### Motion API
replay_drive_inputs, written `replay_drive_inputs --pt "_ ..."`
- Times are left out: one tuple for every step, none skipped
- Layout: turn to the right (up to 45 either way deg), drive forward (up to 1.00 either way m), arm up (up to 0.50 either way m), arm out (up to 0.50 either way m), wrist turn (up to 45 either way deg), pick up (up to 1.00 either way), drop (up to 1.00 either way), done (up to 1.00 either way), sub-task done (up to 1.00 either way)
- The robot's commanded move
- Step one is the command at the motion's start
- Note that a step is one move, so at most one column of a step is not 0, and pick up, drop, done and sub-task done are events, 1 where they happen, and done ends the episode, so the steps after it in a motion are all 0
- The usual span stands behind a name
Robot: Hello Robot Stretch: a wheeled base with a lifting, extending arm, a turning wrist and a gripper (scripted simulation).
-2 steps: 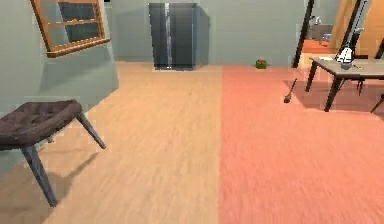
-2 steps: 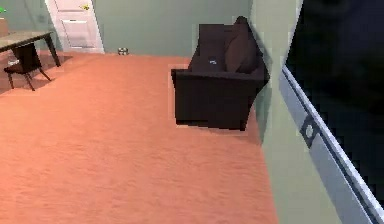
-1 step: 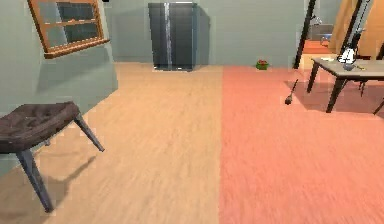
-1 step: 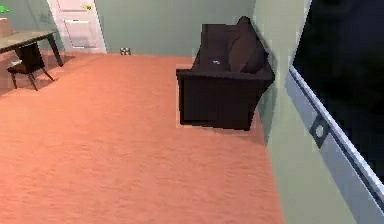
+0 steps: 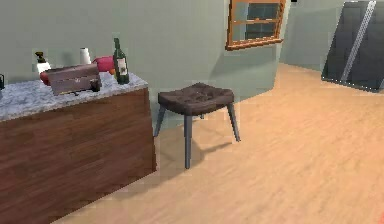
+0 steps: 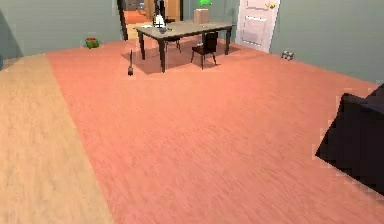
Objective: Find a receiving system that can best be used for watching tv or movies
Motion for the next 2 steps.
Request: replay_drive_inputs --pt "-18.0 0.0 0.0 0.0 0.0 0.0 0.0 0.0 0.0" --pt "-3.0 0.0 0.0 0.0 0.0 0.0 0.0 0.0 0.0"
